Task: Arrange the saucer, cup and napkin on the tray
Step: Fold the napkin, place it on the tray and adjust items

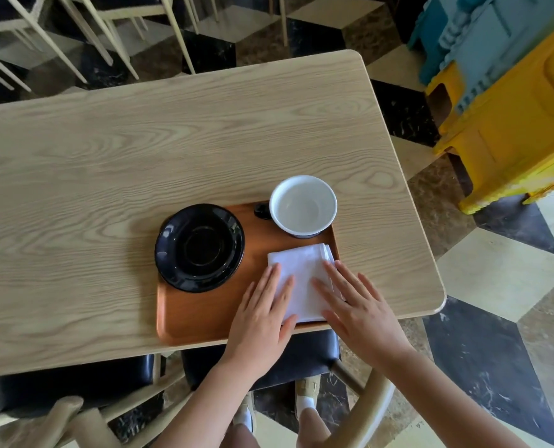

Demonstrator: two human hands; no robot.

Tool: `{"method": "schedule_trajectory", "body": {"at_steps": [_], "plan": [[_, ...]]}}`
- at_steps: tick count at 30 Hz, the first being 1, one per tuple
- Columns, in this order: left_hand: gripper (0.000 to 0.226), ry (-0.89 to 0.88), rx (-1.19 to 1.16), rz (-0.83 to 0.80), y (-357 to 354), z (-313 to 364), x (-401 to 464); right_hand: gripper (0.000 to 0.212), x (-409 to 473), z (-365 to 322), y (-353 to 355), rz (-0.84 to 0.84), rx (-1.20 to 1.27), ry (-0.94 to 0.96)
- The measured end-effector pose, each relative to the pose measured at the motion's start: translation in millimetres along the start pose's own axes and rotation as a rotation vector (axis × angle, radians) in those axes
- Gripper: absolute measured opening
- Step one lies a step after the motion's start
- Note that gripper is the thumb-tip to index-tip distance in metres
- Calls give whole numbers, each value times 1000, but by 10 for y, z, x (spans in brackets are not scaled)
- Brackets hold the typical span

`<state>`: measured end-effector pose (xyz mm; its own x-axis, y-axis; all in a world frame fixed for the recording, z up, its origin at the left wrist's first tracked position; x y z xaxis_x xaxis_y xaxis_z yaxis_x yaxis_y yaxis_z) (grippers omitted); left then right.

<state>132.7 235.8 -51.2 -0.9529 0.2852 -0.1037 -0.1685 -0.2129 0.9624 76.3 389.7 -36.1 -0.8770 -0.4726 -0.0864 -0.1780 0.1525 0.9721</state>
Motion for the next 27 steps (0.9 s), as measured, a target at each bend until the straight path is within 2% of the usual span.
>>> {"method": "schedule_trajectory", "body": {"at_steps": [7, 14, 20, 27], "plan": [[54, -44, -5, 17, 129, -32, -21, 30, 162, -234, 145, 140, 85, -29], [49, 38, -16, 145, 481, -504, -353, 31, 471, -808, 165, 206, 124, 99], [53, 102, 35, 56, 496, -1024, -792, 38, 653, -1163, 26, 176, 98, 210], [58, 117, 57, 2, 524, -1195, -1020, 37, 649, -1221, -45, 129, 121, 208]]}}
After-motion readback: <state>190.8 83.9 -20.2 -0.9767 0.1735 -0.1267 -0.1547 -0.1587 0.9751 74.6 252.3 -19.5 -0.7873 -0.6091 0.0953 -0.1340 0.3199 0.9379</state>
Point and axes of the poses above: each hand's wrist, its own x-axis towards the middle knuckle, its own y-axis out of the back of the hand, z = x × y, the point moved 5 cm from there along x, towards the middle knuckle, and after that the axes turned 14 degrees about -y, right-handed, at the moved point
